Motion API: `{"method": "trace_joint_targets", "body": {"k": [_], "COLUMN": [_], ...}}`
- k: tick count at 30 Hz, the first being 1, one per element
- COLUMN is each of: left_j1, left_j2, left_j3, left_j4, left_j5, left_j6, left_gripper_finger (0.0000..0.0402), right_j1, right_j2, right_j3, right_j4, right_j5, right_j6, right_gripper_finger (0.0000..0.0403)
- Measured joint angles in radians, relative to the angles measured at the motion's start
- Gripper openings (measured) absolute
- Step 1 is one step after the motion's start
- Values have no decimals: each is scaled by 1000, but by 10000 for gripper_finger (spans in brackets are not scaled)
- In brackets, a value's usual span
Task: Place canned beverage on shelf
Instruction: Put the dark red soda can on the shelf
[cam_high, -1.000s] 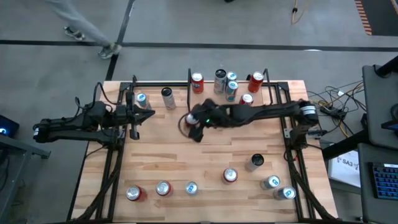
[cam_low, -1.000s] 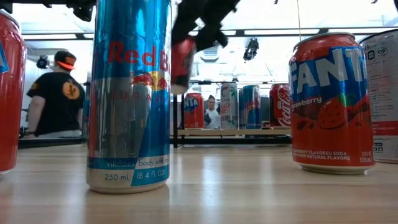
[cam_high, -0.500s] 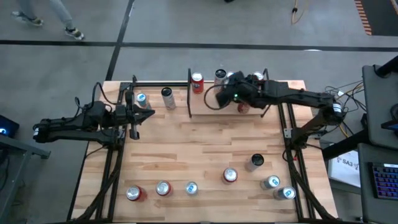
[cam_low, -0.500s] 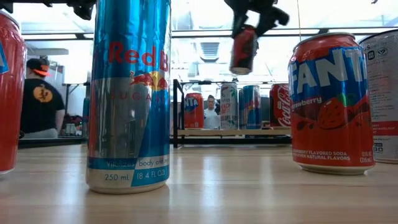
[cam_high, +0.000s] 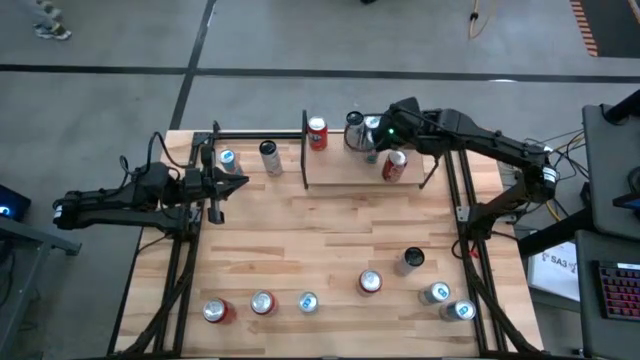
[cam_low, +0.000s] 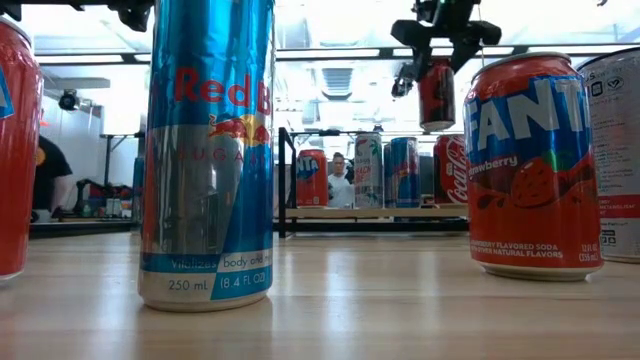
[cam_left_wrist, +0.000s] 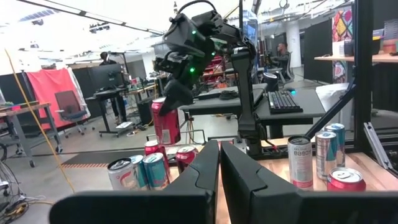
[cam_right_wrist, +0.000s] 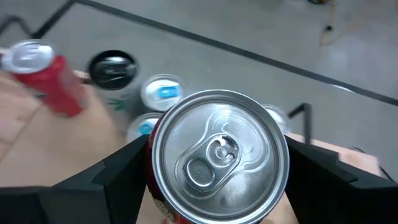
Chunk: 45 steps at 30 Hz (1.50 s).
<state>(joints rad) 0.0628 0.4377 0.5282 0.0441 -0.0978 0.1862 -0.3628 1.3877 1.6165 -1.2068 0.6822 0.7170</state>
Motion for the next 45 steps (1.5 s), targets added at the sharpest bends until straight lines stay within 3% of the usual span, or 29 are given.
{"method": "trace_joint_targets", "body": {"k": [11, 20, 26, 37, 45], "left_j1": [0, 0, 0, 0, 0], "left_j2": [11, 14, 14, 21, 23], "left_j3": [0, 0, 0, 0, 0], "left_j4": [0, 12, 17, 26, 26], "left_j5": [0, 0, 0, 0, 0], "left_j6": [3, 0, -2, 11, 13], "left_gripper_finger": [0, 0, 0, 0, 0], "right_j1": [-37, -39, -39, -39, -39], "right_j2": [-77, -236, -309, -318, -304], "right_j3": [-41, -247, -410, -578, -624], "right_j4": [-15, 2, 148, 303, 375], "right_j5": [17, 78, 69, 70, 70], "right_j6": [8, 87, 94, 95, 95], "right_gripper_finger": [292, 292, 292, 292, 292]}}
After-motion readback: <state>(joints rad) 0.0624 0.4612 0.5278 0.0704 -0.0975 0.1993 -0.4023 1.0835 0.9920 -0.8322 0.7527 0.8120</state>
